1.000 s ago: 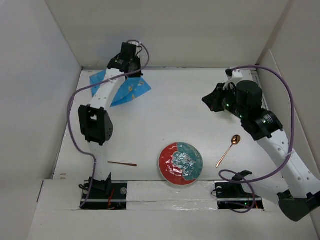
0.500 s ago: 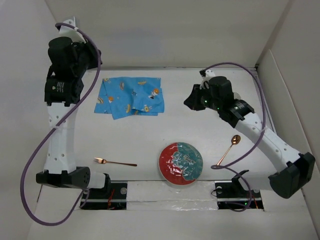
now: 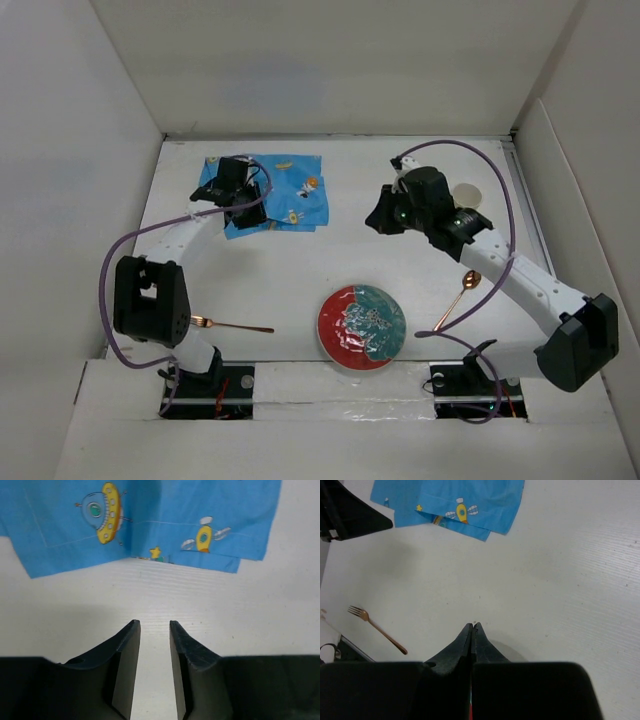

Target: Set the dinner table for one person

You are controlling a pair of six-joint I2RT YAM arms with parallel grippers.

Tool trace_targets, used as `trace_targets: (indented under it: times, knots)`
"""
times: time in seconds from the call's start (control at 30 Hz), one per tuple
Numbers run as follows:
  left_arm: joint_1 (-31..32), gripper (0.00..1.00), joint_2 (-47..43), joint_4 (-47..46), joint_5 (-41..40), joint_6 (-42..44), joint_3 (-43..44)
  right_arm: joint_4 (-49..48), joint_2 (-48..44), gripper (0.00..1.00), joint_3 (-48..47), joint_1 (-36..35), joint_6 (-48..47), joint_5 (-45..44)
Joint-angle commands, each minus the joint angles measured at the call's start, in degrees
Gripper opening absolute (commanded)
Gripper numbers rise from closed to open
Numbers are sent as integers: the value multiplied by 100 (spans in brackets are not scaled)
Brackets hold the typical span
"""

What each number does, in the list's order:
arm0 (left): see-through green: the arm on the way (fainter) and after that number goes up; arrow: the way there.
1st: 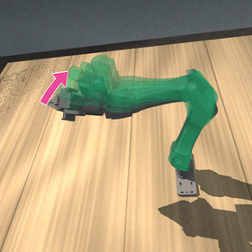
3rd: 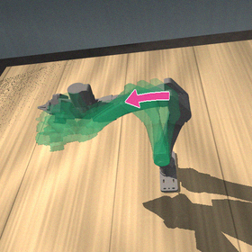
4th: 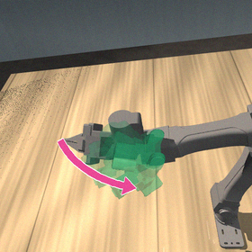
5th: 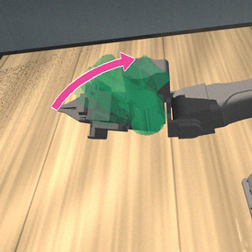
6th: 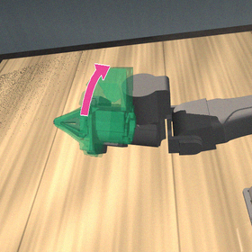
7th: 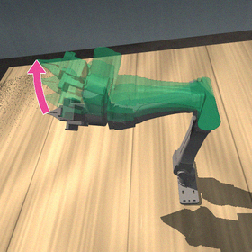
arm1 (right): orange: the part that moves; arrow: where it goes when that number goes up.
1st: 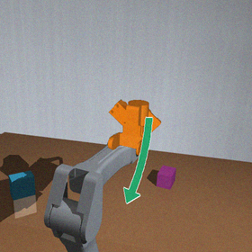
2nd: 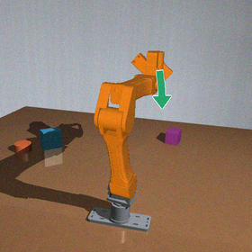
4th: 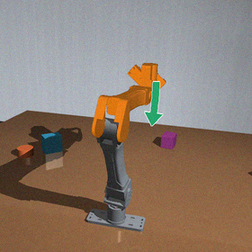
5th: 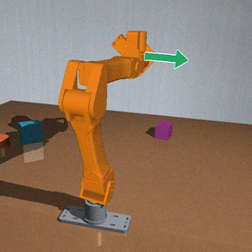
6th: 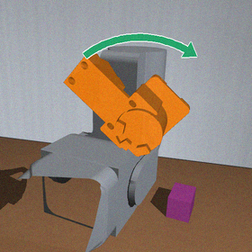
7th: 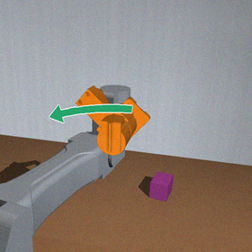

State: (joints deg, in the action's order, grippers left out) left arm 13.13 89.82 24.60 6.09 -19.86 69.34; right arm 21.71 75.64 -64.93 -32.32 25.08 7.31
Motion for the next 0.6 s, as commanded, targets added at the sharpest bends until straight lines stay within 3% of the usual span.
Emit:
trace_targets:
  times: [0.0, 0.03, 0.1, 0.27, 0.57]
  knots:
    - [-309, 28, -518, -921, -556, -903, -411, -273, -84, 0, -29, -82, -65, -2]
    - [-424, 36, -536, -1026, -556, -1010, -639, -238, -49, 0, -38, -82, -73, 16]
    - [-600, 38, -483, -1211, -826, -1212, -764, -185, -58, 0, -20, -135, -91, -1]
    - [-1267, 34, -45, -1431, -653, -1582, -844, -159, -189, 0, 155, -187, -100, -19]
    - [-2437, 36, 914, -1510, -512, -2022, -509, -387, 170, 0, -2, -573, -47, 25]
